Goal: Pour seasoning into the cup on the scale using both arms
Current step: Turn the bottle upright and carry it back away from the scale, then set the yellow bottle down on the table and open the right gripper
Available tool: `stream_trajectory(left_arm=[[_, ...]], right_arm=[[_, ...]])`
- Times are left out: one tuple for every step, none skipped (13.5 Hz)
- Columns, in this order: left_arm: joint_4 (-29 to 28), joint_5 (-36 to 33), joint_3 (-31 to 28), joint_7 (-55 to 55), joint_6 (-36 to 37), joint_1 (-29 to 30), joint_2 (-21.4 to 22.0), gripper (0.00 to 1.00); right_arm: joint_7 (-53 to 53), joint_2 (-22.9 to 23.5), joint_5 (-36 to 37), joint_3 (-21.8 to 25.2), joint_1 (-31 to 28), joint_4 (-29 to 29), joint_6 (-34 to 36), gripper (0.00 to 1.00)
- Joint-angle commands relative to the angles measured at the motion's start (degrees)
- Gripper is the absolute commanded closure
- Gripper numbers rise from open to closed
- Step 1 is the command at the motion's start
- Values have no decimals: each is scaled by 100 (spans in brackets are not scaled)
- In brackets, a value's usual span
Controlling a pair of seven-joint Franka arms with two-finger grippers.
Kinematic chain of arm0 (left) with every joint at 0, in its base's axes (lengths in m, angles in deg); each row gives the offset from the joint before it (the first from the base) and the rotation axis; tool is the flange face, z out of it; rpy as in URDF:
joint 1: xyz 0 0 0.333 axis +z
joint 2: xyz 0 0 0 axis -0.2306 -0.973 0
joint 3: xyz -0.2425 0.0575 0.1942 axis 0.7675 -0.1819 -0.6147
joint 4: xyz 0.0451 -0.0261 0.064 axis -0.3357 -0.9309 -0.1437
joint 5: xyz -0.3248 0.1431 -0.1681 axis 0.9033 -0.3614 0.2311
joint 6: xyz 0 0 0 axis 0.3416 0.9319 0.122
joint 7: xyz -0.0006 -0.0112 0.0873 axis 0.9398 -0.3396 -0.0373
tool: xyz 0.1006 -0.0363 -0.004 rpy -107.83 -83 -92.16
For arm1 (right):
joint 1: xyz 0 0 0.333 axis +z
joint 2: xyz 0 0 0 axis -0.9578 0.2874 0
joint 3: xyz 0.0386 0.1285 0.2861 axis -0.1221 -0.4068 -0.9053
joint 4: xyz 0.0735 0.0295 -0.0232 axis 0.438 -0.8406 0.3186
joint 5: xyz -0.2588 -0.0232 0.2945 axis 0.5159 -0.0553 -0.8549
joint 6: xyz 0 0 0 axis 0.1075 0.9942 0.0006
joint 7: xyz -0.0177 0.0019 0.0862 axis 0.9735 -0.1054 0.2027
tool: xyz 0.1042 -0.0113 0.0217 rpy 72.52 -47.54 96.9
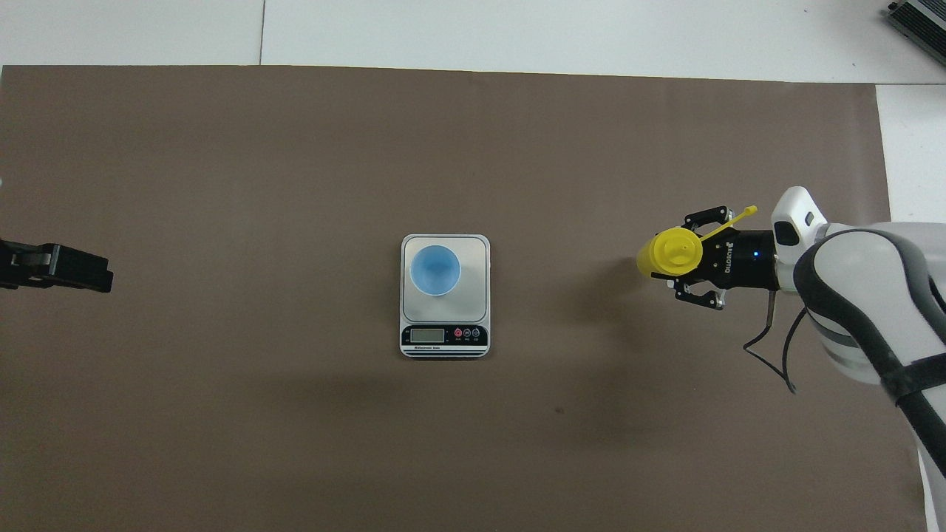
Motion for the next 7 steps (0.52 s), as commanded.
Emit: stream_trajectory(left_arm=[[-68,-117,-4,-27,47,-7,76,0],[-68,-117,-4,-27,47,-7,67,0],[-68,-117,-4,-27,47,-7,76,0],[-68,-117,-4,-27,47,-7,76,0],[-68,-117,-4,-27,47,-7,76,0],[-68,-117,-4,-27,47,-7,67,0],[-68,-117,-4,-27,47,-7,76,0]], right_arm=[[-144,65,-296,-76,-262,-86,250,100],[-152,135,-488,-76,-333,-121,373,100],[-161,179,-577,-76,-369,-130,461,100],[-161,241,-596,-76,-413,-130,479,100],[-257,372,-648,-76,-474,-130,558,100],[-467,425,-831,-76,-518,-139,602,97],[-512,426,-859,-76,-518,-139,603,77]])
